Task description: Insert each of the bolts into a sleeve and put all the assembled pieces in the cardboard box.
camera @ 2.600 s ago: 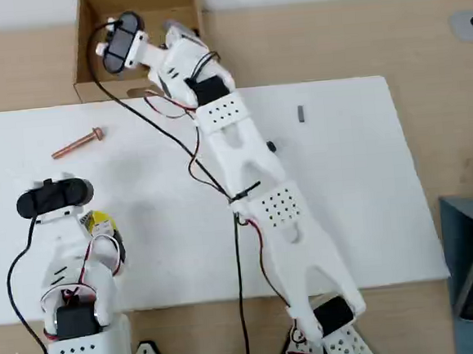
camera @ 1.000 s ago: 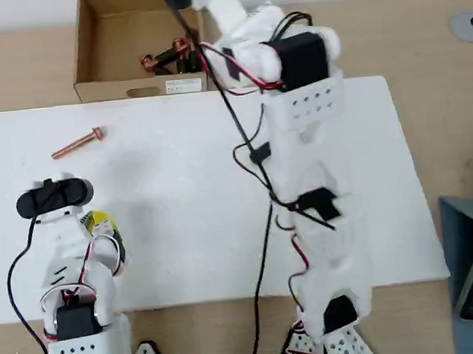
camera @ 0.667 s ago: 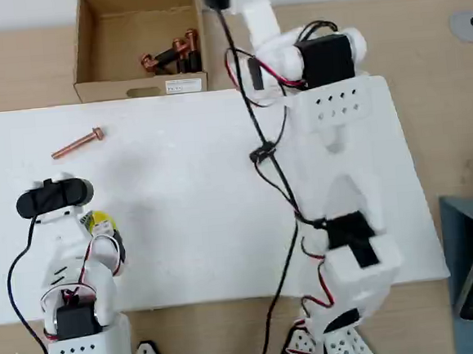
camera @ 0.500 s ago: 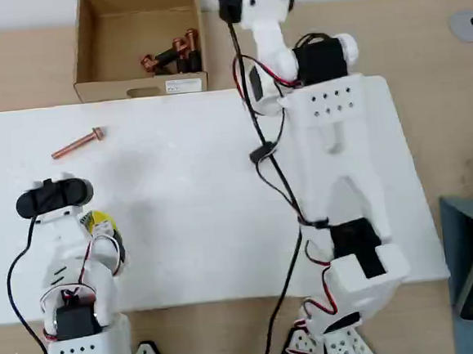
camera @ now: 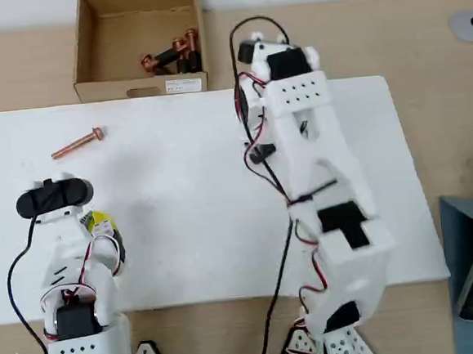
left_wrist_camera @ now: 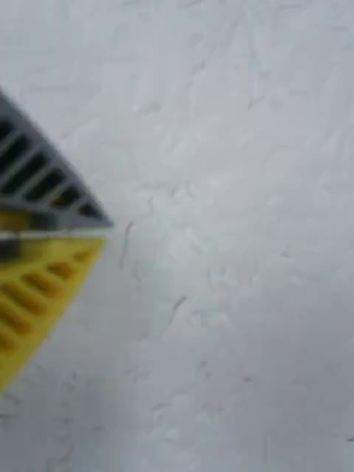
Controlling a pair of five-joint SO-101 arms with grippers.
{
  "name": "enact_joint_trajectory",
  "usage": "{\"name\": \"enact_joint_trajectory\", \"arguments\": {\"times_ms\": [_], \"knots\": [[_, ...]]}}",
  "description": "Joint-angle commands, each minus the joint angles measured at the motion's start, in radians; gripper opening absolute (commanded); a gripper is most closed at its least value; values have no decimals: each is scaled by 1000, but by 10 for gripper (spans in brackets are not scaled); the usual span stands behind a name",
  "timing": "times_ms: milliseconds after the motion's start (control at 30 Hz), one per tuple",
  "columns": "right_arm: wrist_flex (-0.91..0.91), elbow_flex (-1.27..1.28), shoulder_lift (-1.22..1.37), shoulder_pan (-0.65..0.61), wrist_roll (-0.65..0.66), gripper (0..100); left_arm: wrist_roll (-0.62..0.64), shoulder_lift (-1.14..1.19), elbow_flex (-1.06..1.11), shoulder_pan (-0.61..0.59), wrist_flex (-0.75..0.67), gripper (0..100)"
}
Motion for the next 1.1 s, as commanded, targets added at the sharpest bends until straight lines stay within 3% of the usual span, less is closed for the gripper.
{"name": "enact_joint_trajectory", "arguments": {"times_ms": [0,300,1067], "knots": [[-9,-120,82,10,-15,203,3,-10,14,-6,-14,2],[-3,-341,289,2,-15,203,3,-10,14,-6,-14,2],[-87,-358,415,-28,-38,203,3,-10,14,-6,-14,2]]}}
